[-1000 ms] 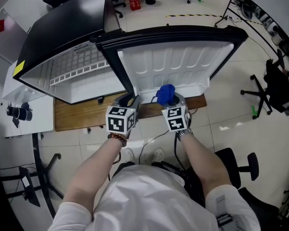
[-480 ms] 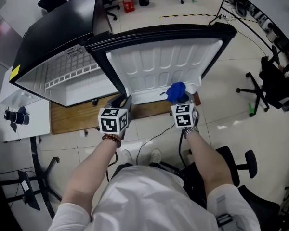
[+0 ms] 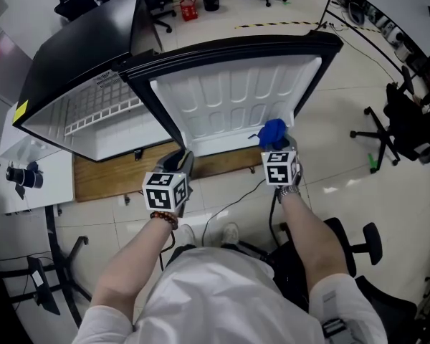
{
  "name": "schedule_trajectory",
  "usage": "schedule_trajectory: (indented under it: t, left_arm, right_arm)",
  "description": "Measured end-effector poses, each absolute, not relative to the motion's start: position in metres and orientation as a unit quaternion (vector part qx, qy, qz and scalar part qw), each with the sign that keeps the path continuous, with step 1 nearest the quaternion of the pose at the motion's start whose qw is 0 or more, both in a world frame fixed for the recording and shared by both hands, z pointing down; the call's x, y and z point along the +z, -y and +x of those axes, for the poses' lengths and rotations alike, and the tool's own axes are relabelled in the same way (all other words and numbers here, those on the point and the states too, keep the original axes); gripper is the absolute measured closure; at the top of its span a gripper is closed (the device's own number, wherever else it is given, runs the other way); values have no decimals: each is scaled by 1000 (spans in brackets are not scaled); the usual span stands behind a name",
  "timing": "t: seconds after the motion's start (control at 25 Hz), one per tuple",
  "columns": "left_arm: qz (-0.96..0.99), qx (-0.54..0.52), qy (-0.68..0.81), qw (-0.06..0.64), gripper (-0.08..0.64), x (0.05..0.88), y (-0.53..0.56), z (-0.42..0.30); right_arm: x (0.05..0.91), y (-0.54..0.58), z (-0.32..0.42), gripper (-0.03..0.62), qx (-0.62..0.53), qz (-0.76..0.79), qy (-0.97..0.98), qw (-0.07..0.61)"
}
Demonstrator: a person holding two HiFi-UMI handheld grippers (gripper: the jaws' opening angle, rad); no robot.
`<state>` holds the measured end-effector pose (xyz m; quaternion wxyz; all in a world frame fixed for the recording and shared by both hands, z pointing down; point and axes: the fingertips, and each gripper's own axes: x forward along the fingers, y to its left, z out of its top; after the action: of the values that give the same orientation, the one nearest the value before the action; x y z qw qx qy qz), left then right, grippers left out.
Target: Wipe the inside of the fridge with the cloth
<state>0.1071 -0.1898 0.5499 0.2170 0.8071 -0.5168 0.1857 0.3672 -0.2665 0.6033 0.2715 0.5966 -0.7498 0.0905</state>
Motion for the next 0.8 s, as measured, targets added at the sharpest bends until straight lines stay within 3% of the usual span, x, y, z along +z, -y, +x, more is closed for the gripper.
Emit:
schedule_trajectory:
  t: [0.32, 0.8]
  left_arm:
    - [823, 156, 479, 262, 469, 560, 181, 149]
    - [776, 17, 469, 421, 433, 584, 212, 173]
  right_arm:
    - [602, 268, 387, 528, 89, 608, 739, 277]
    - [589, 255, 386, 526, 83, 595, 752, 271]
